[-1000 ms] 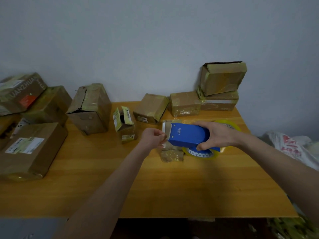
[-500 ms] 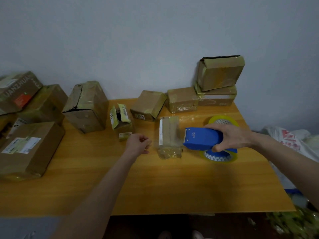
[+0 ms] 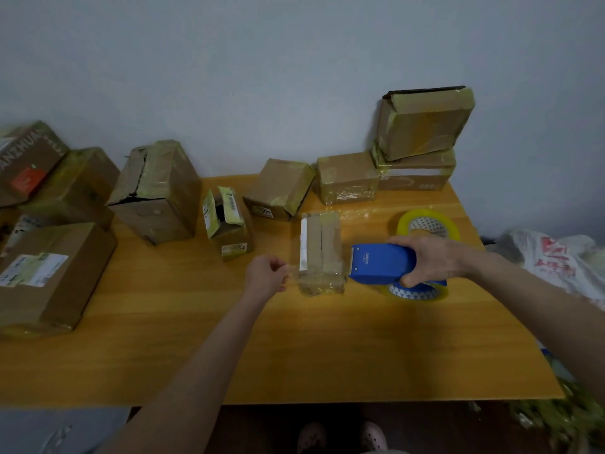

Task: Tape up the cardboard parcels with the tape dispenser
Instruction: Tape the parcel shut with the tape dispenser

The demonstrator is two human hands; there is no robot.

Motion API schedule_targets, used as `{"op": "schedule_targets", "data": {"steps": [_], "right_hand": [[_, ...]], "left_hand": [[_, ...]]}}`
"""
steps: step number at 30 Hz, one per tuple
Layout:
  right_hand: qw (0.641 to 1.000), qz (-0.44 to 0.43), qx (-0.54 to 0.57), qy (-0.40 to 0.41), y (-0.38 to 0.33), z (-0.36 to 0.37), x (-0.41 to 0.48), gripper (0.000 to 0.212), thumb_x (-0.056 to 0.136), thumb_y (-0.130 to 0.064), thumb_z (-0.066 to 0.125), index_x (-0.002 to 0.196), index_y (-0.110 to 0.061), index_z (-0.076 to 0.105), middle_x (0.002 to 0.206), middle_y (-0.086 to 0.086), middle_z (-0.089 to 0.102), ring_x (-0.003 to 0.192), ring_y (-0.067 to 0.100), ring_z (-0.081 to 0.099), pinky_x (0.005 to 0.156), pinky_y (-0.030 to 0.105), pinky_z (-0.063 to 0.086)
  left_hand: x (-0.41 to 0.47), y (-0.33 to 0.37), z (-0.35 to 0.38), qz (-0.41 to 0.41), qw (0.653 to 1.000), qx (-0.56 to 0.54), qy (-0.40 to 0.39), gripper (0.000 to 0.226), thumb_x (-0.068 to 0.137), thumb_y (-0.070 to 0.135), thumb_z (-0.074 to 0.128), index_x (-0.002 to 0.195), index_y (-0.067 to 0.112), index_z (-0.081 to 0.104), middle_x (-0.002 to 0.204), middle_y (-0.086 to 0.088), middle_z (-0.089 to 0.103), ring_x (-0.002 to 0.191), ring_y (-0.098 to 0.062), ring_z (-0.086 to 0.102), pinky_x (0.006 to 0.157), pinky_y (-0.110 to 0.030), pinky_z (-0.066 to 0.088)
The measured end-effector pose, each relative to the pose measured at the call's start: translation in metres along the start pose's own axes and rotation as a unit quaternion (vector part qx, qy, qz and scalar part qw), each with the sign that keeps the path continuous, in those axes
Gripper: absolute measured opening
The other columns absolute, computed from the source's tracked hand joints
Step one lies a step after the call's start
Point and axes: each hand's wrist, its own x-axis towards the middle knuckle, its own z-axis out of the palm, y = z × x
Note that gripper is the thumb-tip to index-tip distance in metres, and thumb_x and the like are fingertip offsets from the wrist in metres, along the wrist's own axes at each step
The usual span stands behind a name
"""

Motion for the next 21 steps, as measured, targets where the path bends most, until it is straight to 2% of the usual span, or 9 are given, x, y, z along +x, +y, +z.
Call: {"op": "schedule_targets", "data": {"steps": [3,6,10,14,15,16,18,20,21], "right_hand": [[0.999,0.02,-0.02,-0.019,-0.001,0.005,0.009,0.074,0.073,-0.032,0.074,0.138,-0.037,0.038,0.106,-0.015,0.057,0.099,0.013,0.057,0.09,0.039,0.052],[0.998,0.035,-0.045,-0.034,-0.001,0.011,0.018,0.078,0.073,-0.037,0.073,0.141,-0.038,0.034,0.113,-0.012,0.058,0.104,0.015,0.057,0.091,0.04,0.052],[0.996,0.045,-0.064,-0.036,0.0,0.017,0.025,0.083,0.072,-0.042,0.072,0.143,-0.04,0.03,0.11,-0.013,0.055,0.101,0.015,0.055,0.084,0.035,0.052],[0.997,0.054,-0.032,-0.045,0.003,0.023,0.028,0.083,0.071,-0.04,0.073,0.142,-0.038,0.032,0.116,-0.008,0.057,0.104,0.02,0.057,0.09,0.042,0.052],[0.997,0.056,-0.031,-0.044,0.003,0.024,0.027,0.083,0.071,-0.04,0.073,0.142,-0.038,0.032,0.115,-0.007,0.057,0.104,0.02,0.057,0.09,0.042,0.052],[0.997,0.056,-0.03,-0.042,0.004,0.024,0.026,0.082,0.071,-0.04,0.073,0.142,-0.038,0.031,0.114,-0.007,0.057,0.103,0.02,0.057,0.089,0.042,0.052],[0.997,0.053,-0.032,-0.039,0.006,0.028,0.025,0.082,0.072,-0.04,0.073,0.143,-0.037,0.031,0.113,-0.008,0.057,0.102,0.018,0.057,0.087,0.039,0.052],[0.998,0.048,-0.029,-0.031,0.007,0.03,0.025,0.082,0.073,-0.04,0.073,0.143,-0.037,0.03,0.109,-0.01,0.056,0.099,0.017,0.056,0.083,0.035,0.051],[0.998,0.047,-0.026,-0.028,0.007,0.031,0.025,0.081,0.073,-0.041,0.073,0.142,-0.037,0.031,0.108,-0.01,0.056,0.099,0.017,0.056,0.082,0.035,0.051]], "left_hand": [[0.002,-0.005,0.005,-0.005,1.0,0.013,-0.005,0.008,0.092,0.009,0.061,0.084,0.009,0.063,0.071,-0.003,0.06,0.065,-0.012,0.059,0.064,-0.031,0.057],[0.002,-0.008,0.012,-0.017,1.0,0.008,-0.015,0.007,0.093,0.009,0.059,0.093,0.005,0.064,0.081,-0.007,0.062,0.069,-0.013,0.059,0.063,-0.027,0.055],[0.003,-0.01,0.021,-0.032,0.999,-0.004,-0.035,0.016,0.095,0.009,0.056,0.107,0.001,0.064,0.093,-0.006,0.059,0.08,-0.016,0.057,0.055,-0.019,0.05],[0.006,-0.006,0.025,-0.06,0.997,0.005,-0.044,0.031,0.096,0.017,0.055,0.123,0.002,0.059,0.1,-0.005,0.056,0.087,-0.017,0.055,0.05,-0.018,0.05],[0.006,-0.006,0.022,-0.068,0.996,0.021,-0.05,0.042,0.096,0.022,0.056,0.134,0.007,0.05,0.109,-0.009,0.054,0.094,-0.021,0.056,0.055,-0.022,0.054],[0.007,-0.009,0.018,-0.081,0.993,0.06,-0.066,0.055,0.095,0.03,0.057,0.144,0.012,0.038,0.124,-0.014,0.048,0.108,-0.027,0.053,0.067,-0.029,0.057],[0.004,-0.017,0.01,-0.094,0.974,0.183,-0.09,0.072,0.092,0.042,0.057,0.151,0.017,0.023,0.15,-0.019,0.025,0.133,-0.035,0.036,0.099,-0.042,0.045],[-0.006,-0.017,0.007,-0.029,0.977,0.21,-0.008,0.058,0.094,0.036,0.055,0.144,0.012,0.036,0.146,-0.018,0.032,0.128,-0.032,0.042,0.101,-0.037,0.039],[-0.013,-0.012,0.009,0.053,0.976,0.205,0.056,0.046,0.096,0.027,0.054,0.138,0.009,0.046,0.138,-0.016,0.041,0.12,-0.029,0.049,0.098,-0.033,0.041]]}}
